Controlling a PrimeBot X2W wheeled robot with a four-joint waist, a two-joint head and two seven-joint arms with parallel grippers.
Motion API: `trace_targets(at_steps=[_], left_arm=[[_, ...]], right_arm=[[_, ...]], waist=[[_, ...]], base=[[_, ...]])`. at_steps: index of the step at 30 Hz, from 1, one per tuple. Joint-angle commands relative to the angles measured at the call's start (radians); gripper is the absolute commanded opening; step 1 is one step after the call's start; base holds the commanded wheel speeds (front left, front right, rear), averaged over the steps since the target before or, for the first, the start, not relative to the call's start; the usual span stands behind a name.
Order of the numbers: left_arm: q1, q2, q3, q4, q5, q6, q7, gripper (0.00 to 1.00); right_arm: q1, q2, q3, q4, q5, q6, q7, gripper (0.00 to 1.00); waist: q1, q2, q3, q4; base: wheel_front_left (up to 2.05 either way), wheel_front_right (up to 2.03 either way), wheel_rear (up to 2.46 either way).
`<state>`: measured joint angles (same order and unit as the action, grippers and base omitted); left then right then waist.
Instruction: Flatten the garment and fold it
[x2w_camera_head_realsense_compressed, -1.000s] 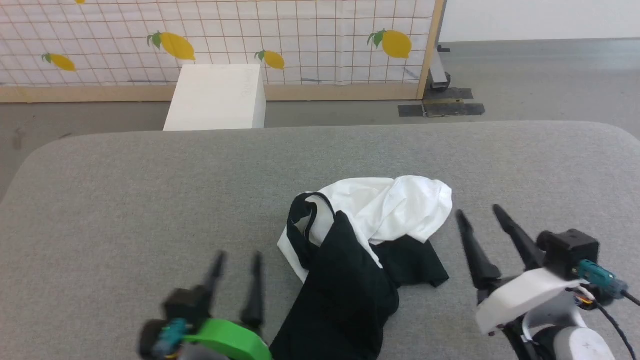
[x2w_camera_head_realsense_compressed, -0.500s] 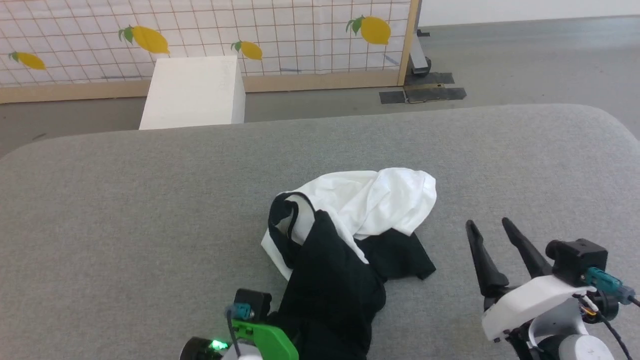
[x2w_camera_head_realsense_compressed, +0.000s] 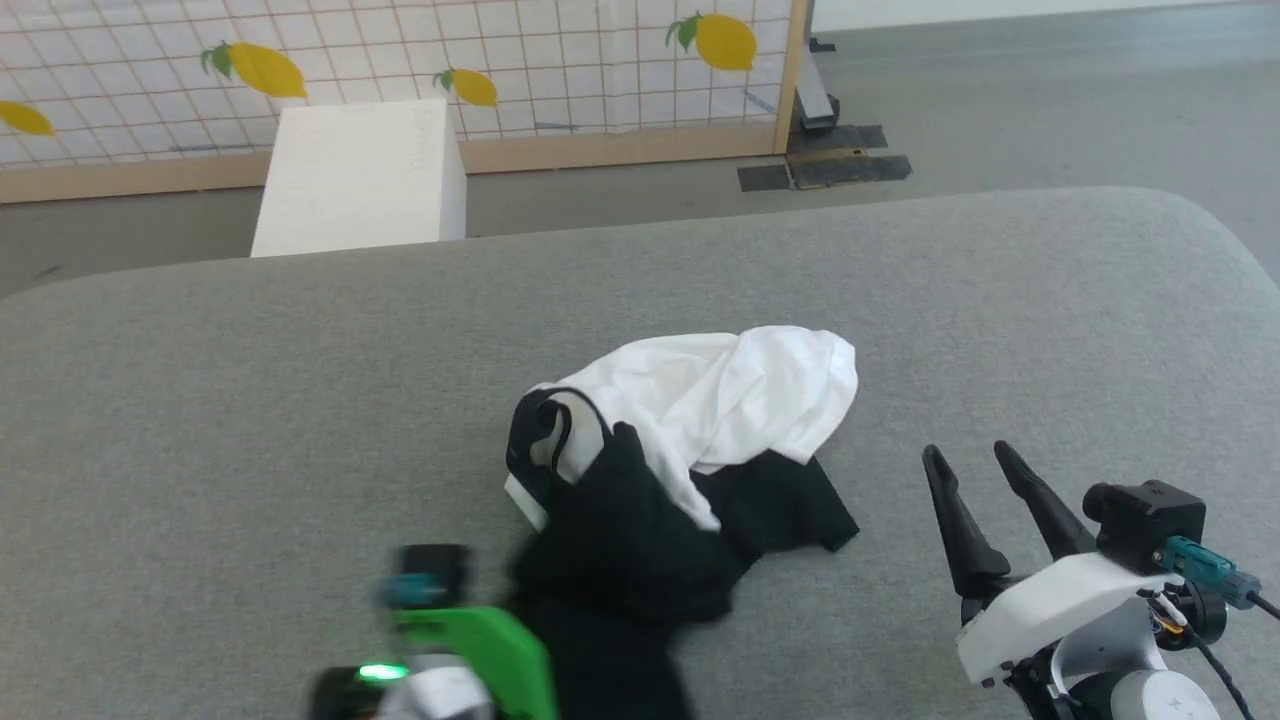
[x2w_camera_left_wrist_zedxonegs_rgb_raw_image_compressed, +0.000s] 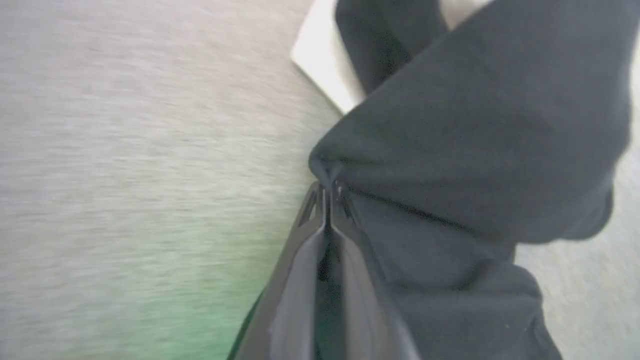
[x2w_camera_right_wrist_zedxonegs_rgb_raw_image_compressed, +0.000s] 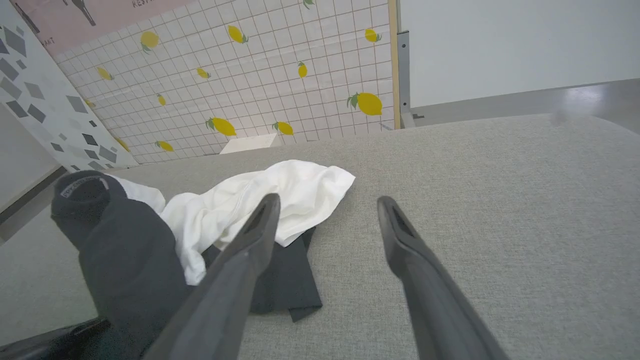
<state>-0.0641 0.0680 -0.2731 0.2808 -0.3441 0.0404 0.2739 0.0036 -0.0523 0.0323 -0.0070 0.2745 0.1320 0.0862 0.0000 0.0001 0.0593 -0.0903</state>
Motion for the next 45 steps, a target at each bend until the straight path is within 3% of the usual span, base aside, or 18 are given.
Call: trace_targets(at_steps=[1, 6, 12, 13, 14, 15, 25, 38, 39, 41, 45], left_arm=[[0.017, 0.019, 0.053, -0.019, -0.014, 0.035, -0.054, 0.00], [0.066, 0.060, 0.234, -0.090, -0.051, 0.145, -0.199, 0.00], [0.127, 0.098, 0.355, -0.090, -0.056, 0.253, -0.230, 0.00], [0.130, 0.097, 0.360, -0.087, -0.060, 0.256, -0.231, 0.18], [0.131, 0.095, 0.359, -0.083, -0.066, 0.250, -0.235, 0.82], [0.129, 0.090, 0.356, -0.082, -0.072, 0.242, -0.241, 1.00], [0.075, 0.031, 0.245, -0.128, -0.011, 0.160, -0.495, 1.00], [0.001, -0.007, 0.186, -0.135, 0.044, 0.112, -0.535, 1.00], [-0.001, -0.009, 0.188, -0.134, 0.045, 0.110, -0.535, 1.00], [-0.002, -0.011, 0.192, -0.129, 0.045, 0.109, -0.535, 1.00], [0.003, -0.014, 0.197, -0.115, 0.045, 0.105, -0.535, 1.00]], right_arm=[[-0.001, 0.002, -0.003, 0.002, 0.005, -0.001, -0.005, 1.00], [0.007, 0.002, -0.012, 0.003, 0.005, -0.001, 0.004, 1.00], [0.017, 0.002, -0.018, 0.013, 0.007, -0.001, 0.033, 1.00], [0.018, 0.002, -0.018, 0.016, 0.004, -0.001, 0.043, 1.00], [0.020, 0.002, -0.018, 0.022, -0.003, -0.001, 0.058, 1.00], [0.022, 0.002, -0.018, 0.026, -0.009, -0.001, 0.070, 1.00], [0.013, 0.002, 0.037, 0.079, -0.068, -0.001, 0.141, 1.00], [-0.129, 0.002, 0.094, 0.287, -0.146, -0.001, 0.331, 1.00], [-0.136, 0.002, 0.097, 0.298, -0.139, -0.001, 0.344, 0.70], [-0.147, 0.002, 0.095, 0.302, -0.128, -0.001, 0.339, 0.00], [-0.148, 0.002, 0.037, 0.288, -0.110, -0.001, 0.297, 0.00]], waist=[[0.0000, -0.0001, -0.010, 0.014], [0.0000, -0.0001, -0.018, 0.046], [0.0000, -0.0001, -0.015, 0.081], [0.0000, -0.0001, -0.013, 0.085], [0.0000, -0.0001, -0.010, 0.091], [0.0000, -0.0001, -0.007, 0.096], [0.0000, -0.0001, 0.032, 0.158], [0.0000, -0.0001, 0.133, 0.229], [0.0000, -0.0001, 0.136, 0.230], [0.0000, -0.0001, 0.138, 0.228], [0.0000, -0.0001, 0.122, 0.206]], base=[[0.00, 0.00, 0.00], [0.00, 0.00, 0.00], [0.00, 0.00, 0.00], [0.00, 0.00, 0.00], [0.00, 0.00, 0.00], [0.00, 0.00, 0.00], [0.00, 0.00, 0.00], [0.00, 0.00, 0.00], [0.00, 0.00, 0.00], [0.00, 0.00, 0.00], [0.00, 0.00, 0.00]])
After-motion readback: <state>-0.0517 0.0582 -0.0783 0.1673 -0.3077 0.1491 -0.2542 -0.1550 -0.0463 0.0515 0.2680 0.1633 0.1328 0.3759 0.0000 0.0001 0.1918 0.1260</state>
